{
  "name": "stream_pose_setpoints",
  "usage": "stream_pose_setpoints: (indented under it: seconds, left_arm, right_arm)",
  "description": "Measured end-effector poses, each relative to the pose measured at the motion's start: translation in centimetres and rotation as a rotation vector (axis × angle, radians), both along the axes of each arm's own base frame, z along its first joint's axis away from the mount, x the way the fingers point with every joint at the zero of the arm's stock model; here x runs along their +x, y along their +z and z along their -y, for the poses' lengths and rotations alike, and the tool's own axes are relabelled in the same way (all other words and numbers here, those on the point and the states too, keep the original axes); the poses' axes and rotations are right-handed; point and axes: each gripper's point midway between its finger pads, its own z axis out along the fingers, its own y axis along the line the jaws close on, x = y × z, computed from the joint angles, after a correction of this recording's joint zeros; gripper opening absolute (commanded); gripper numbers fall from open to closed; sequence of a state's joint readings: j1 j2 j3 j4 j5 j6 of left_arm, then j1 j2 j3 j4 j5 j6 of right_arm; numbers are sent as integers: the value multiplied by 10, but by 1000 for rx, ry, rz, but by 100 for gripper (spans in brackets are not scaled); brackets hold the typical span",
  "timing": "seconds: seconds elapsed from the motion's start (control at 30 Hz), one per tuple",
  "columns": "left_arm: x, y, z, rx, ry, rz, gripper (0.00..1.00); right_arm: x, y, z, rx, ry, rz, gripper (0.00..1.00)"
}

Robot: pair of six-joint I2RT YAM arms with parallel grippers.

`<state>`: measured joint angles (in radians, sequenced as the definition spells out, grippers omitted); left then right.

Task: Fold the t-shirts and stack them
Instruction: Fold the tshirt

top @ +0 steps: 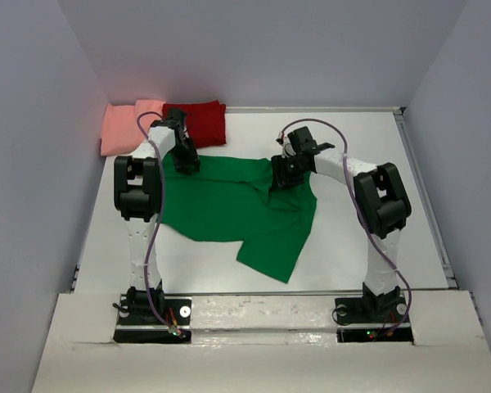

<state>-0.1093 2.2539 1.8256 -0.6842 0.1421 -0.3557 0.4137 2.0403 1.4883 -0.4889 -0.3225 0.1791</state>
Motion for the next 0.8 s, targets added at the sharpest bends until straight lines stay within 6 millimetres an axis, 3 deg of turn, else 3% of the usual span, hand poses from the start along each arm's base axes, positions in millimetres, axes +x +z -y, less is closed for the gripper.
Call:
stream_pose_setpoints:
  seconds: [0.4,0.8]
  left_arm:
    - [0,0,0,1,-3,0,48]
    - [0,0,0,1,-4,0,48]
  right_arm:
    - [23,-7,-2,-22,15,82,56]
    - [37,10,-21,63,23,95,56]
